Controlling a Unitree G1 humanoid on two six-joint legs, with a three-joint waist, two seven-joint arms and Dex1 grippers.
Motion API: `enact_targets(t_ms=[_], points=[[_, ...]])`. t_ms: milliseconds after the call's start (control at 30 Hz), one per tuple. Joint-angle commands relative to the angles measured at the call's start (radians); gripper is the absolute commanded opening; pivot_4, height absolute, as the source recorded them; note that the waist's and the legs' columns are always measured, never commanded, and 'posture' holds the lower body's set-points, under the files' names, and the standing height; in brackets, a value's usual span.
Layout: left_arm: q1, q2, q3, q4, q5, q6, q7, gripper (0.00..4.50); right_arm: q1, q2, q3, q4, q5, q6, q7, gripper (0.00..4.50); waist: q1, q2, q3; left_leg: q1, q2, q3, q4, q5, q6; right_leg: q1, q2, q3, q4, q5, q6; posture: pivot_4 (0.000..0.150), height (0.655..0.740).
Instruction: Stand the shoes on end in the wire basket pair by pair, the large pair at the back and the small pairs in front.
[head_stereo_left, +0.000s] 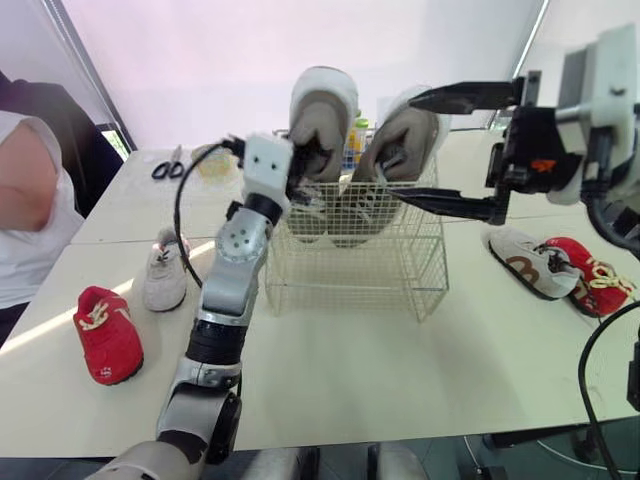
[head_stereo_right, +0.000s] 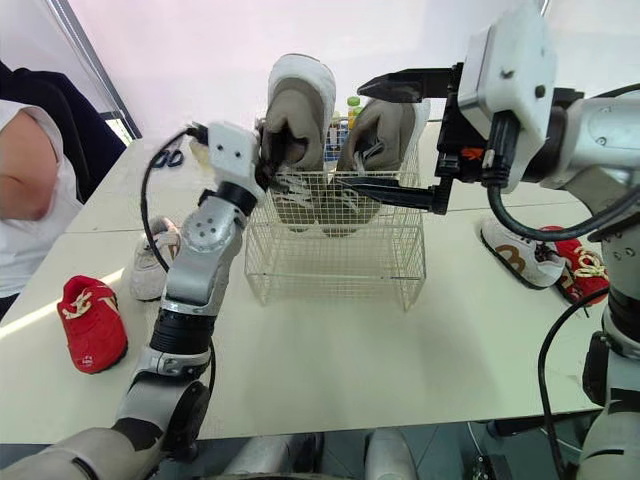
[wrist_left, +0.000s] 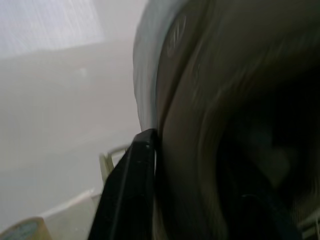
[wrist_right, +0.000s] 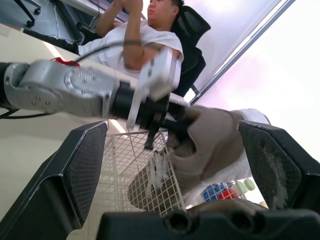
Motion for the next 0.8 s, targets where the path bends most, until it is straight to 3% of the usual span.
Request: enact_targets(t_ms=[33, 100, 367, 667, 800], points=[[0.007, 0.017, -0.015, 0.032, -0.008, -0.010, -0.030, 3.30, -0.027, 0.000, -0.016, -0.002, 0.000, -0.024, 0.002, 4.50, 0.000, -0.008, 0.005, -0.001, 0.000, -0.001, 0.000, 0.000, 0.000, -0.001, 0.000, -0.001, 0.000, 0.000, 0.000, 0.150, 0.7400], [0.005, 0.031, -0.011, 0.008, -0.018, -0.056, -0.046, 4.36, -0.026, 0.000, -0.016, -0.003, -0.001, -0.025, 0.003, 4.50, 0.000, -0.009, 0.006, -0.001, 0.000, 0.000, 0.000, 0.000, 0.000, -0.003, 0.000, 0.000, -0.002, 0.000, 0.000, 0.150, 0.7400], [0.037, 0.065, 0.054, -0.129, -0.172, -0.133, -0.130, 4.36, -0.024, 0.005, -0.016, -0.002, -0.002, -0.032, 0.003, 4.50, 0.002, -0.011, 0.009, -0.021, -0.001, 0.000, -0.002, 0.000, 0.000, -0.019, 0.000, -0.001, -0.007, 0.009, 0.006, 0.150, 0.7400], [0.062, 0.166, 0.136, -0.284, -0.494, 0.140, -0.286, 4.36, -0.018, 0.010, -0.012, 0.014, -0.008, -0.046, 0.004, 4.50, 0.000, -0.010, 0.015, -0.023, -0.001, -0.001, -0.002, 0.000, 0.000, -0.021, 0.000, -0.001, -0.007, 0.009, 0.005, 0.150, 0.7400], [0.050, 0.293, 0.196, -0.341, -0.722, 0.363, -0.402, 4.36, -0.002, -0.005, -0.036, 0.028, -0.024, -0.040, -0.015, 4.50, -0.001, -0.010, 0.019, -0.023, -0.001, -0.001, -0.002, 0.000, 0.000, -0.021, 0.001, -0.001, -0.007, 0.009, 0.005, 0.150, 0.7400]])
